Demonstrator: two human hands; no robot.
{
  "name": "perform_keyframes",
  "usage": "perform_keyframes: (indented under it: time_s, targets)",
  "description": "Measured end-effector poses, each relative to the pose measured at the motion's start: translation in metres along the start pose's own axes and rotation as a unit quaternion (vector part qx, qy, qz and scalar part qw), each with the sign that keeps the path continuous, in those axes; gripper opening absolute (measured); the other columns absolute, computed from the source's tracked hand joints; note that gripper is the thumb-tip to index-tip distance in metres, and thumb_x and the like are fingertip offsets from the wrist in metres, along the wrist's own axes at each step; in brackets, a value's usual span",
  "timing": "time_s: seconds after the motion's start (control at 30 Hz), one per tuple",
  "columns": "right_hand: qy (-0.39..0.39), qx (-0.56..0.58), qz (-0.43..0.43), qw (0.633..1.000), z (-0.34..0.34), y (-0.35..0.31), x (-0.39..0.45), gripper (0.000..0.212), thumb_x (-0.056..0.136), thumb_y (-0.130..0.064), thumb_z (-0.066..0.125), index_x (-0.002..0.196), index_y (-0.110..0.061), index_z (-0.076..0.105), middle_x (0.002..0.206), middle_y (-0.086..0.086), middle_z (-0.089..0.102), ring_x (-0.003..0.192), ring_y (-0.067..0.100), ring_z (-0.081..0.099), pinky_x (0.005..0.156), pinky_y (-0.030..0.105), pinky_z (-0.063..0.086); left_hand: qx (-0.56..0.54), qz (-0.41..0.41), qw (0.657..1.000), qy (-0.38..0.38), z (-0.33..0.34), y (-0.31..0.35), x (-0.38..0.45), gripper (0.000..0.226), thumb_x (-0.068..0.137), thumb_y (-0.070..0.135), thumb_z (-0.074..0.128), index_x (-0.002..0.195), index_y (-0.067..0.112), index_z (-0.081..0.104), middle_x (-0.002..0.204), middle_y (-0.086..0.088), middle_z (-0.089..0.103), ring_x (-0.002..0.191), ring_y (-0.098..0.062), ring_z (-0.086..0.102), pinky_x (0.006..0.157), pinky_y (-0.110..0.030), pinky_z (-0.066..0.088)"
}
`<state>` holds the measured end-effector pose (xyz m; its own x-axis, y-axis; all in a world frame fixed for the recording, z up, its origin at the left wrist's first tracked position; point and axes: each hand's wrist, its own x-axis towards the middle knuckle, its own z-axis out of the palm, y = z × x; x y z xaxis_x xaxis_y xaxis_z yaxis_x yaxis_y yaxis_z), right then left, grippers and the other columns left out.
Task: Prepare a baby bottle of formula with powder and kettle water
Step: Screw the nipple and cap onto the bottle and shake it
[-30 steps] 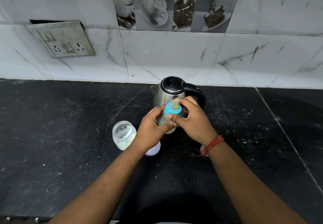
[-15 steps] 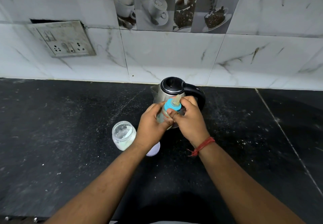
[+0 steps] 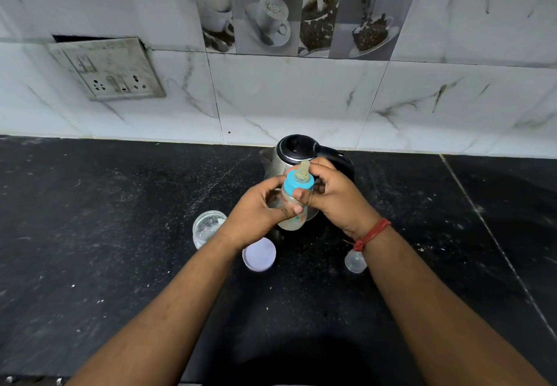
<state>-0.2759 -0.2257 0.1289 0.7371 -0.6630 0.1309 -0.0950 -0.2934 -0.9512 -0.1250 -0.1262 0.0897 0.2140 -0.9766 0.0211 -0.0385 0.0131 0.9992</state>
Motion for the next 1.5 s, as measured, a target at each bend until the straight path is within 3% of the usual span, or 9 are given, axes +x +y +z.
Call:
perform_keyframes:
  time_s: [0.3, 0.4, 0.57, 0.77, 0.83, 0.97, 1.13, 1.37, 1.5]
  targets:
    - [0.198, -0.018, 0.021, 0.98, 0.038, 0.003, 0.0, 0.031, 0.087, -0.009, 0.075, 0.116, -0.013, 0.067, 0.113, -0.002, 0.05, 0.112, 0.022, 0.057, 0.101, 0.043, 0.051, 0.162, 0.085, 0.971, 0.156, 0.022, 0.002, 0.001, 0.05, 0.085, 0.007, 0.081, 0.131, 0.017, 0.065, 0.117, -0.002, 0.068, 0.108, -0.012, 0.064, 0.093, -0.021, 0.048]
    - [0.128, 0.017, 0.021, 0.991, 0.027, 0.0, 0.004, 0.032, 0.087, -0.01, 0.077, 0.116, -0.017, 0.066, 0.11, -0.005, 0.049, 0.108, 0.016, 0.059, 0.099, 0.038, 0.054, 0.091, 0.054, 0.988, 0.108, 0.014, 0.001, 0.0, 0.053, 0.086, 0.006, 0.08, 0.132, 0.024, 0.062, 0.125, 0.001, 0.071, 0.114, -0.008, 0.065, 0.098, -0.02, 0.048]
    - [-0.052, 0.033, 0.029, 0.998, -0.004, -0.007, 0.007, 0.034, 0.09, -0.01, 0.072, 0.122, -0.019, 0.065, 0.113, 0.002, 0.049, 0.109, 0.012, 0.056, 0.1, 0.026, 0.05, -0.021, 0.001, 1.0, -0.008, -0.007, 0.005, -0.001, 0.056, 0.087, 0.015, 0.079, 0.139, 0.011, 0.059, 0.132, -0.013, 0.07, 0.127, -0.031, 0.064, 0.112, -0.05, 0.049]
    - [0.056, 0.033, -0.014, 0.998, 0.013, -0.002, 0.004, 0.035, 0.089, 0.001, 0.07, 0.123, -0.006, 0.064, 0.11, 0.0, 0.046, 0.099, -0.002, 0.056, 0.09, 0.02, 0.049, 0.065, 0.043, 0.996, 0.05, 0.0, 0.011, -0.001, 0.058, 0.087, 0.012, 0.08, 0.141, 0.018, 0.059, 0.131, -0.001, 0.071, 0.123, -0.018, 0.066, 0.111, -0.045, 0.05]
    - [0.087, 0.036, -0.009, 0.996, 0.02, -0.001, 0.003, 0.035, 0.089, 0.001, 0.07, 0.123, -0.006, 0.065, 0.111, 0.002, 0.046, 0.103, 0.006, 0.055, 0.095, 0.032, 0.052, 0.089, 0.056, 0.991, 0.078, 0.004, 0.009, -0.001, 0.057, 0.088, 0.007, 0.08, 0.14, 0.015, 0.06, 0.13, -0.003, 0.069, 0.121, -0.019, 0.066, 0.109, -0.045, 0.05]
    - [0.148, 0.061, 0.013, 0.987, 0.029, -0.001, 0.003, 0.036, 0.088, 0.002, 0.071, 0.123, -0.004, 0.065, 0.111, -0.002, 0.047, 0.107, 0.015, 0.054, 0.101, 0.049, 0.052, 0.15, 0.096, 0.974, 0.141, 0.015, 0.005, 0.0, 0.053, 0.087, 0.01, 0.081, 0.136, 0.018, 0.062, 0.123, 0.0, 0.068, 0.114, -0.01, 0.065, 0.101, -0.027, 0.051]
    - [0.194, 0.059, 0.015, 0.979, 0.04, 0.004, 0.001, 0.033, 0.087, -0.004, 0.074, 0.116, -0.019, 0.067, 0.11, -0.01, 0.048, 0.108, 0.003, 0.055, 0.1, 0.032, 0.053, 0.19, 0.126, 0.956, 0.183, 0.026, -0.004, 0.003, 0.05, 0.086, 0.01, 0.08, 0.132, 0.017, 0.064, 0.118, 0.003, 0.066, 0.107, 0.008, 0.058, 0.09, -0.007, 0.042]
    - [0.121, -0.042, 0.042, 0.991, 0.031, 0.031, -0.012, 0.051, 0.087, -0.022, 0.078, 0.134, -0.019, 0.058, 0.126, -0.003, 0.042, 0.114, 0.003, 0.052, 0.096, 0.011, 0.045, 0.118, 0.046, 0.982, 0.137, 0.028, -0.033, -0.008, 0.049, 0.088, 0.017, 0.078, 0.134, 0.021, 0.061, 0.125, 0.005, 0.069, 0.115, -0.012, 0.065, 0.102, -0.041, 0.053]
    - [0.158, -0.083, 0.069, 0.981, 0.025, 0.054, -0.032, 0.052, 0.09, -0.036, 0.072, 0.138, -0.023, 0.055, 0.128, -0.007, 0.042, 0.113, 0.0, 0.049, 0.084, 0.0, 0.039, 0.092, 0.001, 0.987, 0.13, 0.029, -0.054, -0.019, 0.054, 0.086, 0.018, 0.083, 0.134, 0.018, 0.058, 0.125, -0.002, 0.07, 0.116, -0.022, 0.066, 0.104, -0.053, 0.052]
